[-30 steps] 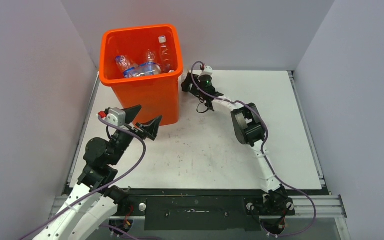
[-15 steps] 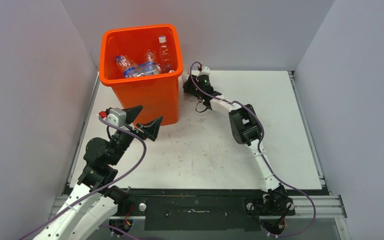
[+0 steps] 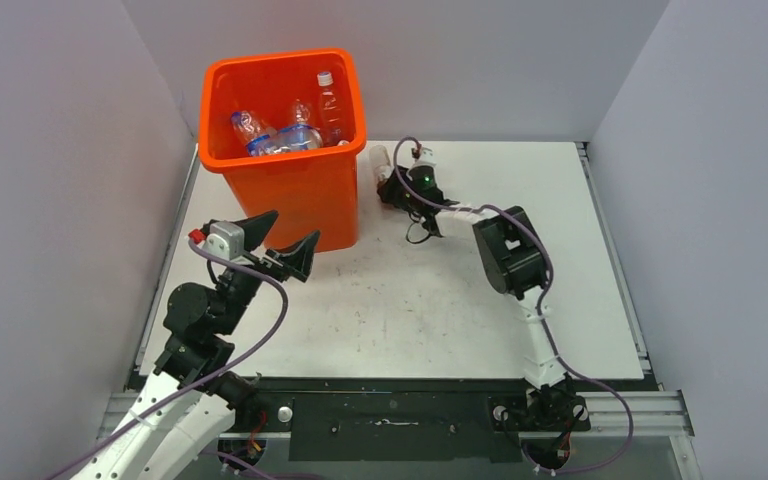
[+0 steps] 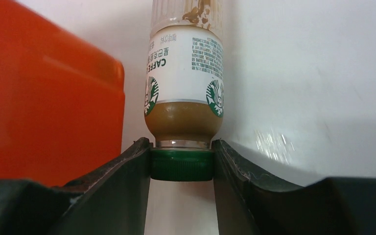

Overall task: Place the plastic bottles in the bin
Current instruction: Pick up the plastic bottle at the center of the board.

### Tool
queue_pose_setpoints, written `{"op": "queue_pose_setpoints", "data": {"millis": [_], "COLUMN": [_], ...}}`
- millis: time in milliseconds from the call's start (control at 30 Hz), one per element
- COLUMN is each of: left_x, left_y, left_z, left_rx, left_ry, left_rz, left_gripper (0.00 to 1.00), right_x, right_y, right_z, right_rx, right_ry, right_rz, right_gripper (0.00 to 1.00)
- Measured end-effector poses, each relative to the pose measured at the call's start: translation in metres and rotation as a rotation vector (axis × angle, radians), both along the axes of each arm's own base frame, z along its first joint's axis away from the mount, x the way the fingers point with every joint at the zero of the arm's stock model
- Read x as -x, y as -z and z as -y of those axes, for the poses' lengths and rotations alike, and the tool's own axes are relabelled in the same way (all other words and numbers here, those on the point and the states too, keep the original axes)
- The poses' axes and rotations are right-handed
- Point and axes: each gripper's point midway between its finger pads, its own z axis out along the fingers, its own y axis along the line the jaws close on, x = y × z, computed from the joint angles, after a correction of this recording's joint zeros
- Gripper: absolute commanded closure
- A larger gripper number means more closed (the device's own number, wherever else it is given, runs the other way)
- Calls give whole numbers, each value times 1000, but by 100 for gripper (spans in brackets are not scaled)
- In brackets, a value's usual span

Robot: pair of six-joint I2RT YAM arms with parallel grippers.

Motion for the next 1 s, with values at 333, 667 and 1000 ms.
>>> {"op": "queue_pose_setpoints", "data": {"millis": [333,667,1000], "left_x": [7,29,83], "left_y": [-11,-46,-26], "left_z": [-11,59,136], "left_rx": [52,-128,-608], "left_ry": [-38,207,358], "left_rz": [81,115,345], "left_gripper": [4,4,4], "right_x": [150,281,375], "right_y": [-116,-251,-265], "right_z": [98,147,152], "right_rx": [-149,-176,-41], "right_ry": [135,58,-240], "right_rz": [19,199,105], "right_gripper": [95,95,95]}}
